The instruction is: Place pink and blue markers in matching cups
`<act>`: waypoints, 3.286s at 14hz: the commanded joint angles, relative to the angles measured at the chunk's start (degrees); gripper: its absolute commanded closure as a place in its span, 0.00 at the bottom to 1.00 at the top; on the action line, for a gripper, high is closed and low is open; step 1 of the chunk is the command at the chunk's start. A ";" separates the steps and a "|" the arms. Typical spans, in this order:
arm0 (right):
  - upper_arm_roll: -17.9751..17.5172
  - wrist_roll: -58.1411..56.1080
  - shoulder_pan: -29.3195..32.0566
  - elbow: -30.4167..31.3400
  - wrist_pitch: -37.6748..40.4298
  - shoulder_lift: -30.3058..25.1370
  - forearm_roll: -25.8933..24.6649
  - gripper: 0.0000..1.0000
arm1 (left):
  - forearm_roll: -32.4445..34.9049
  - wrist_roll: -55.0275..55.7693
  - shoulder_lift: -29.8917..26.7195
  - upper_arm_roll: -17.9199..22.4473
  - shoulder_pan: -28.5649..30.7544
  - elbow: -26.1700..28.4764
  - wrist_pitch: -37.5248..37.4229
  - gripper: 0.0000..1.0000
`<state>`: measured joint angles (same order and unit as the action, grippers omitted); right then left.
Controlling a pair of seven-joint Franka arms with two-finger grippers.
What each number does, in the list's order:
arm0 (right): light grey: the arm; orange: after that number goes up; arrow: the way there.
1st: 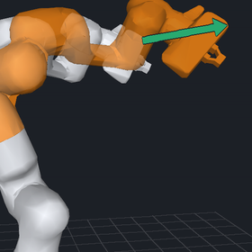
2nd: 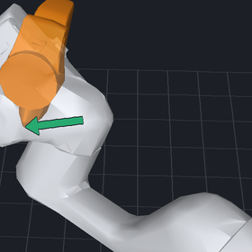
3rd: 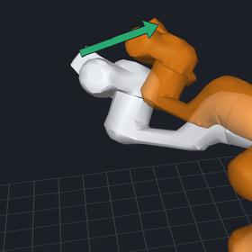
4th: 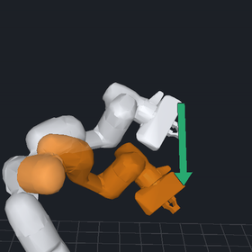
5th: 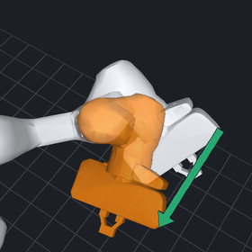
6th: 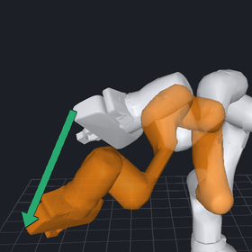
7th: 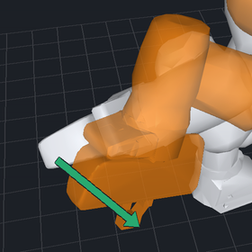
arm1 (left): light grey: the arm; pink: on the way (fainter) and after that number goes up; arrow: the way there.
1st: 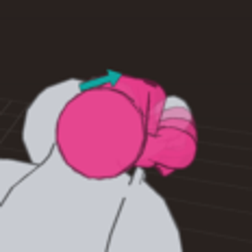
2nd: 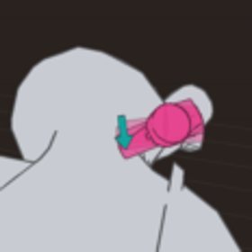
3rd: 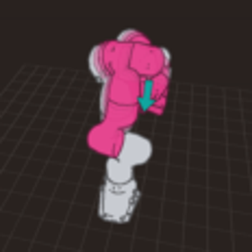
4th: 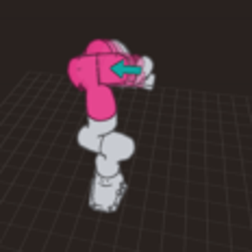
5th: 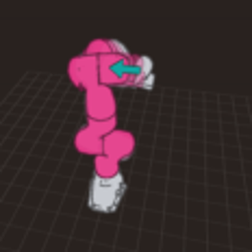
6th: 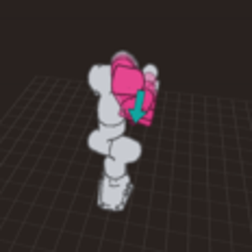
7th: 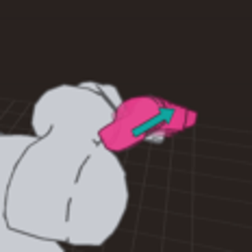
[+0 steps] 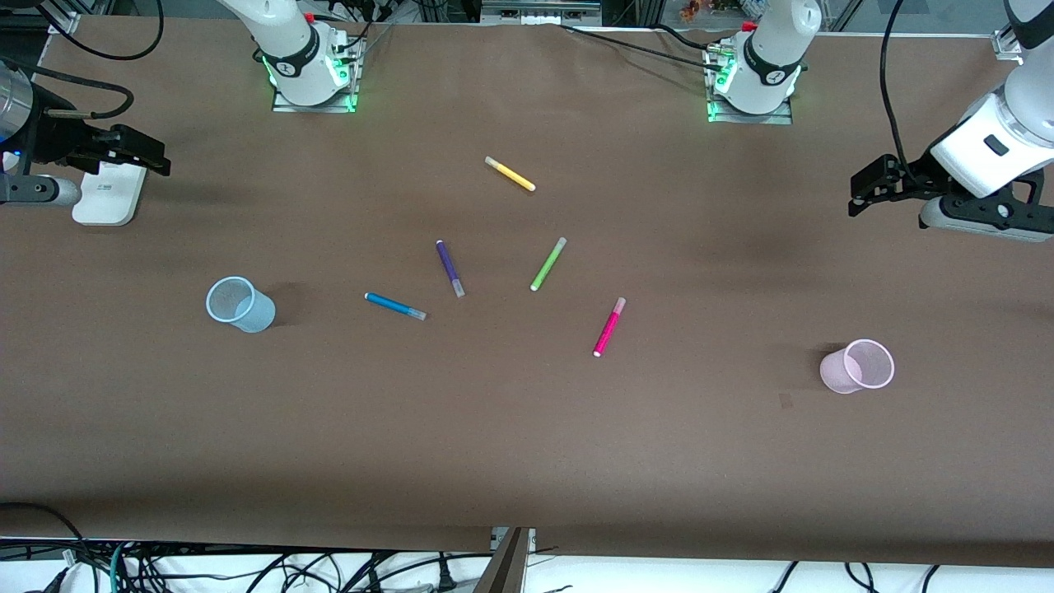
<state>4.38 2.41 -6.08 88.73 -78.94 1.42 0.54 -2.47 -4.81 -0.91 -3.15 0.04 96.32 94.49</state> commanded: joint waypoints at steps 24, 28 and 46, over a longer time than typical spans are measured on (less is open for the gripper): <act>-2.09 -18.31 -10.17 0.39 -17.20 22.91 0.34 0.00 | -2.54 -2.48 12.13 -3.78 -0.13 -0.16 11.30 0.00; -2.09 -20.16 -15.53 0.39 -23.88 28.89 0.25 0.00 | -2.45 -1.87 22.42 -7.48 -1.10 0.45 24.39 0.00; -2.09 -25.88 -22.84 6.54 -48.67 39.01 -0.28 0.00 | 8.36 25.55 42.04 -8.01 -19.81 1.15 41.91 0.15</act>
<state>2.08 -22.78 -28.20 92.97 -125.43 41.49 0.49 4.50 17.73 40.17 -11.85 -17.95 97.89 135.18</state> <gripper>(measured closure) 0.000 0.044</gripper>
